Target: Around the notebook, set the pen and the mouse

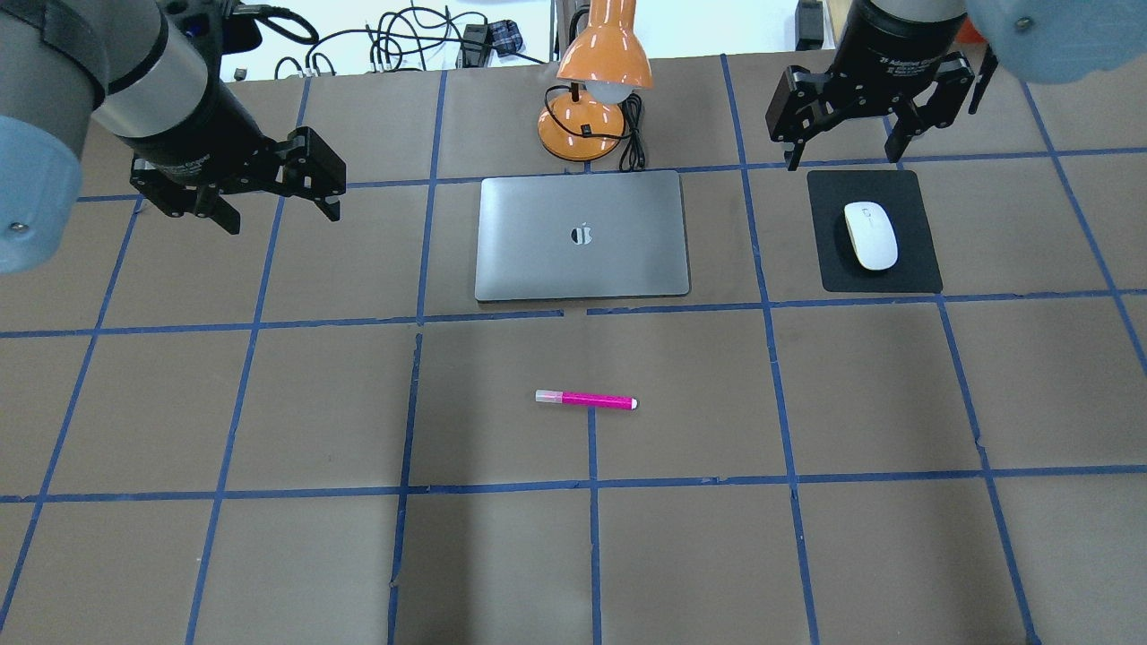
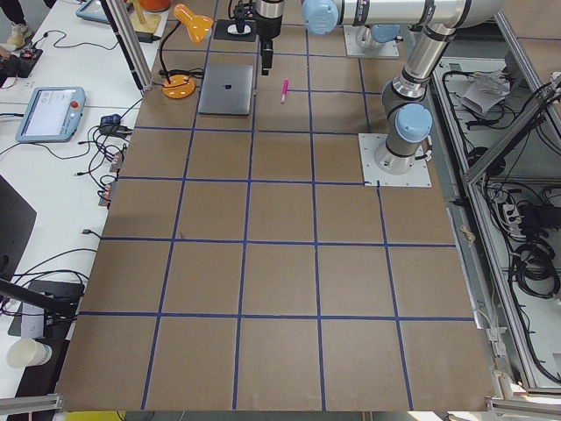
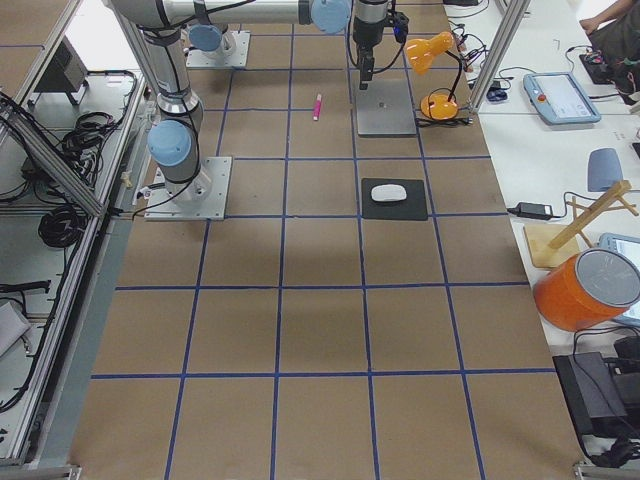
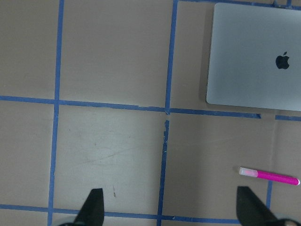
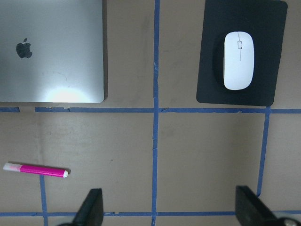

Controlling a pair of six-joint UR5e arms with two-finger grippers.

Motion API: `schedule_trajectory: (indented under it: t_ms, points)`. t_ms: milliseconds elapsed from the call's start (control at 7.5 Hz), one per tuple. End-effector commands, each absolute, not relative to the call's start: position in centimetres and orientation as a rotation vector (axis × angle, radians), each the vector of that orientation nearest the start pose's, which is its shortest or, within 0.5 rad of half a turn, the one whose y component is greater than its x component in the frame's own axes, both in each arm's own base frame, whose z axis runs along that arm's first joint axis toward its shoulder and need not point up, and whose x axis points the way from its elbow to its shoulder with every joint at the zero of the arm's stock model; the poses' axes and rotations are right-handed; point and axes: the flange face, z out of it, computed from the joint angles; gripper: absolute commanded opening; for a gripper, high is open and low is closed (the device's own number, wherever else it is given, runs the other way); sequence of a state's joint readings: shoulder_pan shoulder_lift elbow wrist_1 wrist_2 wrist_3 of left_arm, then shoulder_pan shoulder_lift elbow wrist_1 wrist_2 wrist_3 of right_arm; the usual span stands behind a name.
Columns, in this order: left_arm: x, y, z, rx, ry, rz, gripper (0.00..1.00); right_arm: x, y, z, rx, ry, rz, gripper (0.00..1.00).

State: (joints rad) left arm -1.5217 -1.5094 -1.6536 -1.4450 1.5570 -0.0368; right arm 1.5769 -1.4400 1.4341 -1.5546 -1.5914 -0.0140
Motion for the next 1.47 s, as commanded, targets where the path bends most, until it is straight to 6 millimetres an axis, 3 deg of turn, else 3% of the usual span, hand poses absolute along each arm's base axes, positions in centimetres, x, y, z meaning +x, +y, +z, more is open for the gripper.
schedule_trajectory:
  t_ms: [0,1333]
  points:
    - [-11.12,-48.16,48.96,-0.134,3.148,-0.165,1.00,13.50,-54.44,48.75,-0.032,3.158,0.010,1.00]
    - [-11.12,-48.20,49.07,-0.132,3.147,-0.172,1.00,13.09,-54.39,49.13,-0.017,3.166,0.000,1.00]
